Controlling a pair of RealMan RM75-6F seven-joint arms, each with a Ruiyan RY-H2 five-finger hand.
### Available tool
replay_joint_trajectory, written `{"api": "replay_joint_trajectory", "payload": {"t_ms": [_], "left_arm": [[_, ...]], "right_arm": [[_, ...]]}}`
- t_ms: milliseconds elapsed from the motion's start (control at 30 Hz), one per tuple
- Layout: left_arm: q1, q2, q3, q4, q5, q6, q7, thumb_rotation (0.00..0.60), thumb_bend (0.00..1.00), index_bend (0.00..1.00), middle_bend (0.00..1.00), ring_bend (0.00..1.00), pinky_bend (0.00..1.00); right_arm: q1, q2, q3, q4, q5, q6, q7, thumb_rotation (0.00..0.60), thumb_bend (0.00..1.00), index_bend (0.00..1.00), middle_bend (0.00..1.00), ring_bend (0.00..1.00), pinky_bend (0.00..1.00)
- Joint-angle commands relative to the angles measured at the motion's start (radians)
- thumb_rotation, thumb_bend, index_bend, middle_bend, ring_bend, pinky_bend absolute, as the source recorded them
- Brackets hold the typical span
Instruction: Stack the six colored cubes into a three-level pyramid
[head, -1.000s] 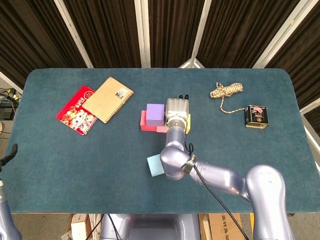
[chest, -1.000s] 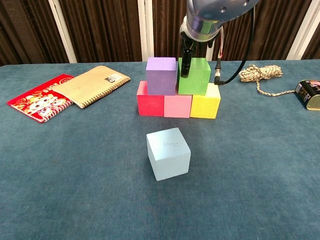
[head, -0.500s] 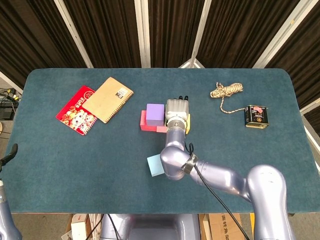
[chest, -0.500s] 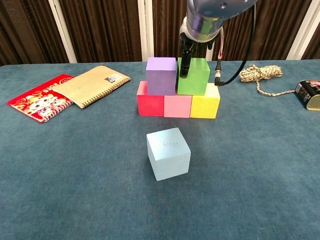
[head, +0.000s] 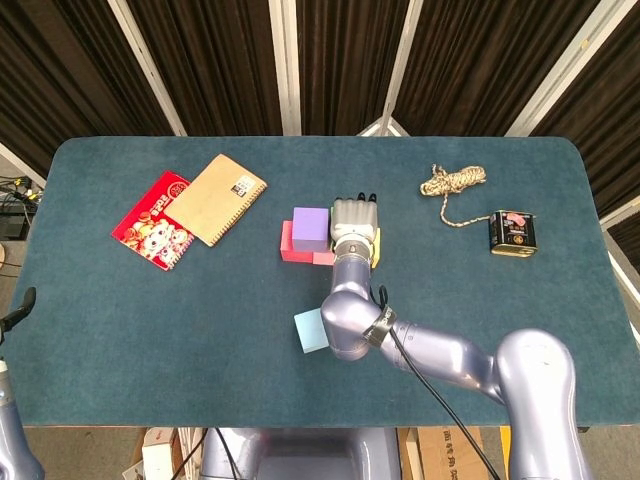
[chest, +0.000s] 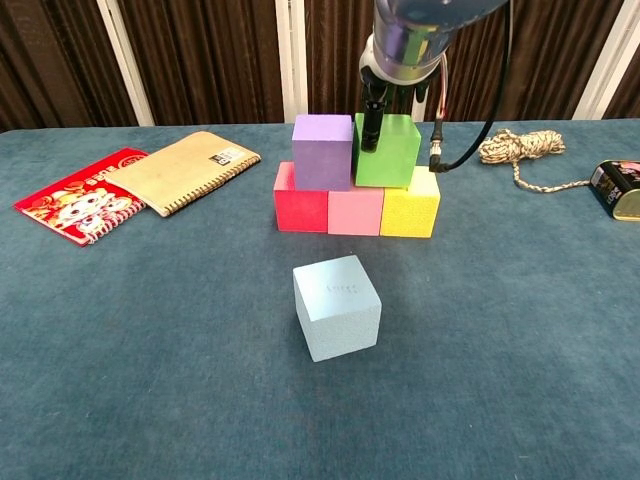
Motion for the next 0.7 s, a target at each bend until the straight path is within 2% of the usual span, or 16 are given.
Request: {"api": "replay_joint_trajectory", "payload": {"t_ms": [33, 533, 700], "left_arm": [[0.000, 0.000, 0.000, 0.000, 0.001, 0.001, 0.000, 0.600, 0.31, 0.07, 0.10, 0.00, 0.00], [0.000, -0.002, 0.000, 0.000, 0.000, 0.002, 0.000, 0.600, 0.31, 0.07, 0.10, 0.00, 0.00], [0.001, -0.001, 0.000, -0.001, 0.001, 0.004, 0.000, 0.600, 0.31, 0.07, 0.10, 0.00, 0.00]], "right_arm": [[0.001, 0.003, 0.003, -0.004, 0.011, 0.001, -0.011, 0.600, 0.58, 0.20, 0.22, 0.06, 0.00], [0.002, 0.014, 0.008, -0.027, 0.015, 0.014, -0.018, 0.600, 0.58, 0.20, 0.22, 0.05, 0.00], [0.001, 0.012, 0.004, -0.028, 0.006, 0.016, -0.011, 0.600, 0.53, 0.20, 0.21, 0.05, 0.00]]}}
